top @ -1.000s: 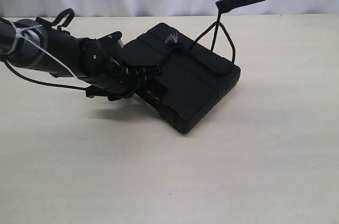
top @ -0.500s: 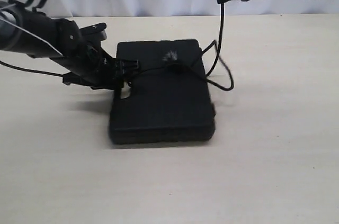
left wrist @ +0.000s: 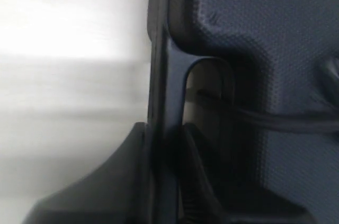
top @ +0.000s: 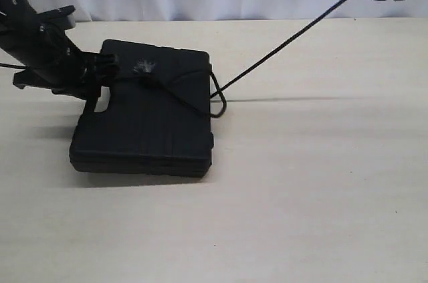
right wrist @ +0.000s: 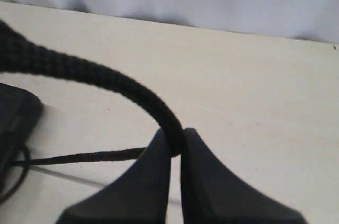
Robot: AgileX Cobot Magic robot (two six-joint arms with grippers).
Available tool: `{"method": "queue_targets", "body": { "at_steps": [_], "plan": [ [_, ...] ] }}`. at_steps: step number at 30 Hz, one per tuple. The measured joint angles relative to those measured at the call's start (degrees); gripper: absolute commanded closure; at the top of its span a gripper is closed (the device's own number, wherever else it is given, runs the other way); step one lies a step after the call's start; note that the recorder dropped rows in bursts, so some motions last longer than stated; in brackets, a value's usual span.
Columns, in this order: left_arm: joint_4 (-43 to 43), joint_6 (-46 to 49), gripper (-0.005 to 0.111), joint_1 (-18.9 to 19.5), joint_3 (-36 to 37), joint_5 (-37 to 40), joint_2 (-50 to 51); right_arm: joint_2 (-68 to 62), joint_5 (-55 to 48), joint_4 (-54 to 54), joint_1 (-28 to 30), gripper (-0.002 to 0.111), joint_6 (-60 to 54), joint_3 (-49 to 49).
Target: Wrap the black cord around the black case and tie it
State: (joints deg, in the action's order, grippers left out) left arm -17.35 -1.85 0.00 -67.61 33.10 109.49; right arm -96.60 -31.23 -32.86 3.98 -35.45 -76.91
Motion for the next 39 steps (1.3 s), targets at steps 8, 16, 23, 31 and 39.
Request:
{"method": "queue_targets", "body": {
  "at_steps": [8,16,23,31,39],
  "plan": [
    [-0.58,-0.38,0.107,4.0,0.0,1.54,0.0,-0.53,0.3,-0.26,10.12,0.104,0.55,5.52],
    [-1.06,-0.03,0.107,3.99,0.0,2.3,0.0,-5.86,2.41,-0.53,14.07,0.104,0.7,9.29],
    [-1.06,0.0,0.107,3.99,0.0,1.12,0.81,-11.49,8.13,-0.53,14.17,0.104,0.74,11.61],
    [-0.69,0.1,0.107,3.99,0.0,-0.97,3.95,-16.51,13.02,-0.53,14.17,0.104,0.74,12.11],
    [0.26,0.32,0.107,3.67,-0.14,-3.73,4.52,-16.74,12.4,-2.04,16.21,0.104,0.83,12.2]
  ]
}}
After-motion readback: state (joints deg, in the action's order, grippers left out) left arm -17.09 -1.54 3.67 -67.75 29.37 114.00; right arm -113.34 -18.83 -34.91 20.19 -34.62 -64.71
